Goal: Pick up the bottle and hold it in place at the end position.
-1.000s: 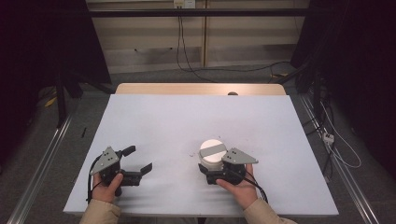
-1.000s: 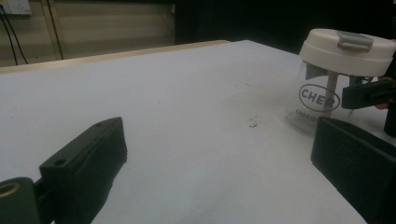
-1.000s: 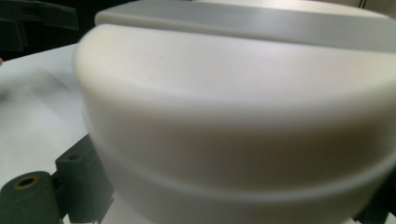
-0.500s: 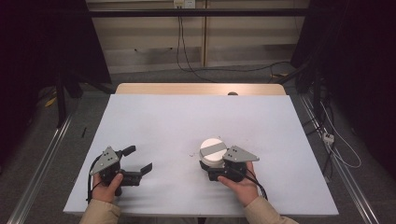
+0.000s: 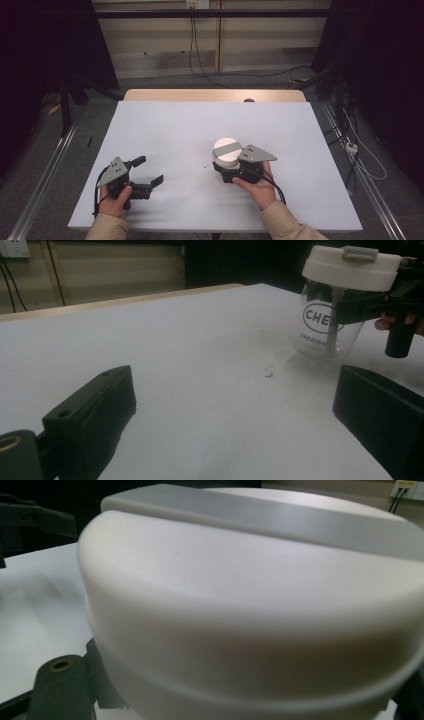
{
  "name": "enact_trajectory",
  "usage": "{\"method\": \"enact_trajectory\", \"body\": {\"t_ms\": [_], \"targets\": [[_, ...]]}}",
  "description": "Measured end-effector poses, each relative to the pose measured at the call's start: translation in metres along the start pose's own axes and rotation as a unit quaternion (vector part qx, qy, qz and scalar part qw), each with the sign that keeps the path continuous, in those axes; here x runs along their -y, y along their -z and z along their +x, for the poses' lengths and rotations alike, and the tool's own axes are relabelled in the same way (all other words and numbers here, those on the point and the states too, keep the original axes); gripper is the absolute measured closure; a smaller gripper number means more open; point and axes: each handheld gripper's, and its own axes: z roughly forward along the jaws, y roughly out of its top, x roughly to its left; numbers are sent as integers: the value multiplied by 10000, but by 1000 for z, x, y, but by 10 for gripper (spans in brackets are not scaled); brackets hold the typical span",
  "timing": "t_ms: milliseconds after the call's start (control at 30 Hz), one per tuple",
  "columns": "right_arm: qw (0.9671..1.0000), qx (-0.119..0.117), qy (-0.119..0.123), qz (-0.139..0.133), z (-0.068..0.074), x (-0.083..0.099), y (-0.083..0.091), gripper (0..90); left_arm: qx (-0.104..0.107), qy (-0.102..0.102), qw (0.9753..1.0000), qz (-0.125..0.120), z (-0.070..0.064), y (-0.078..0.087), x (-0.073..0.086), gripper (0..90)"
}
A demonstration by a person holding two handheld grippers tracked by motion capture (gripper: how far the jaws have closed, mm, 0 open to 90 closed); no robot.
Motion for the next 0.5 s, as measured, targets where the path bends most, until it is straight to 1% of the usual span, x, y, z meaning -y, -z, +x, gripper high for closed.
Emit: {"method": "enact_trajectory", "body": {"t_ms": [67,167,333,433,500], "targets": [[10000,11,-4,-2,-3,-2,-2,182,10,-7,10000,1,0,0,0,32],[10000,4,6,64,-7,-4,-7,182,21,-38,10000,8,0,-1,0,32],[9999,-10,20,113,-8,-4,-12,182,31,-37,10000,5,0,-1,0,32],[9999,1,79,132,-9,-6,-15,182,29,-35,10000,0,0,-1,0,32],[9999,-1,52,128,-10,-6,-17,182,35,-41,10000,5,0,-1,0,32]]}}
